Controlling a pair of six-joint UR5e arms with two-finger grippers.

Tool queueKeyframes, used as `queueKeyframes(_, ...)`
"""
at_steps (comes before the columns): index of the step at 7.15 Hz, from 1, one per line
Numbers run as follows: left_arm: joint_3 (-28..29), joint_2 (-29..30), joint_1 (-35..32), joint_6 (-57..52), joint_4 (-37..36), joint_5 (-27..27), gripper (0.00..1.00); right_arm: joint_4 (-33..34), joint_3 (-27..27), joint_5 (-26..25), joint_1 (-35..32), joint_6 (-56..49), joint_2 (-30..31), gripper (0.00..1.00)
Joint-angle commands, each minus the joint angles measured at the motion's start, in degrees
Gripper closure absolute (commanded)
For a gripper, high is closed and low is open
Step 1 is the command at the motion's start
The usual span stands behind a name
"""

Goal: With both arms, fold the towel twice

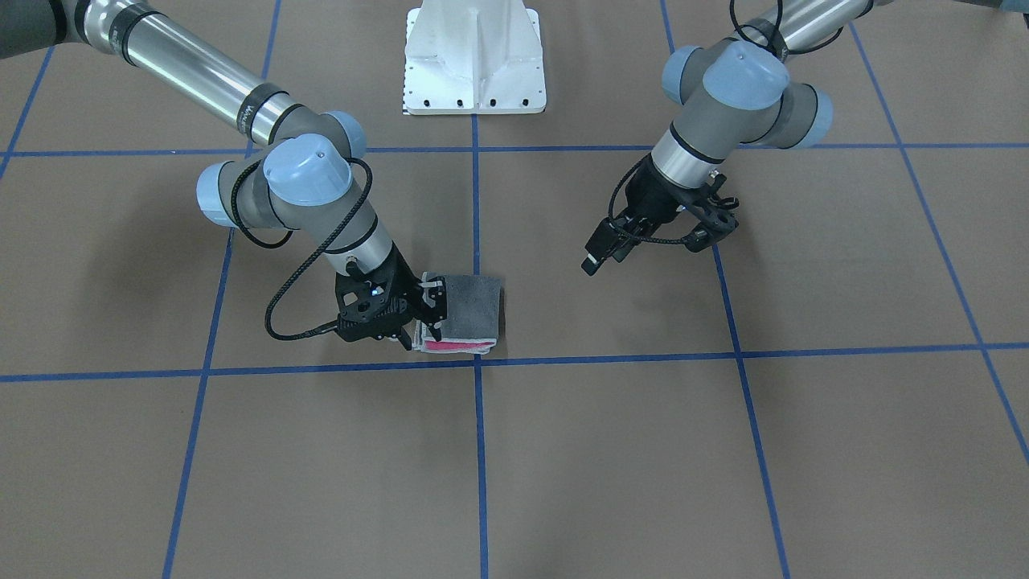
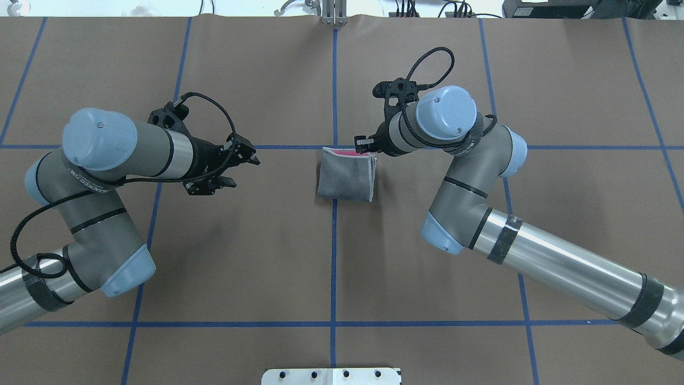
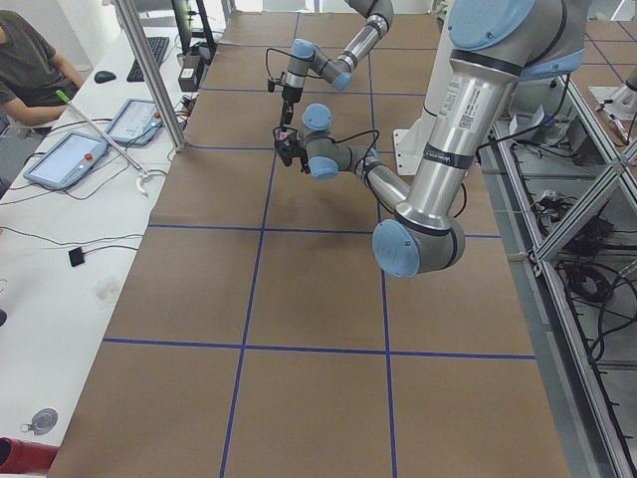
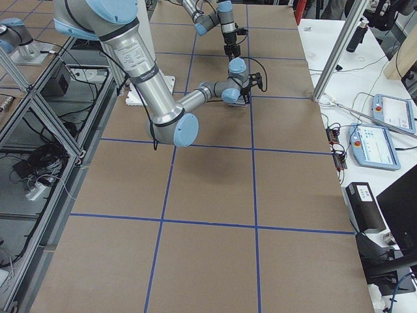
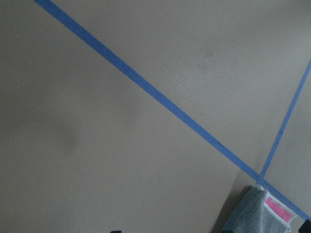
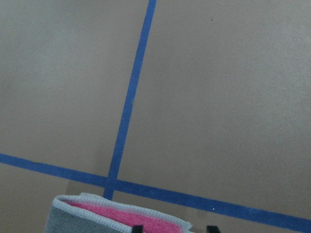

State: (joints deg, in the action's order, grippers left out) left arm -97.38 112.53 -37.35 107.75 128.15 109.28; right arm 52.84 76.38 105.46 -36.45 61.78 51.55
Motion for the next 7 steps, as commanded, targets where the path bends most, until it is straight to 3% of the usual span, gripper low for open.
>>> queueKeyframes(1,0.0,-0.03,0.0,0.0,0.0,-0.03,0.25,0.07,0.0,0.01,0.06,-0.51,0.04,0.59)
queueKeyframes(5,0.0,-0.03,0.0,0.0,0.0,0.05,0.25,0.15,-0.71,-0.34,0.76,-4.38,-0.05,0.58)
queueKeyframes(7,0.0,-0.03,0.0,0.0,0.0,0.05,0.25,0.15,-0.71,-0.34,0.94,-4.56,-0.05,0.63)
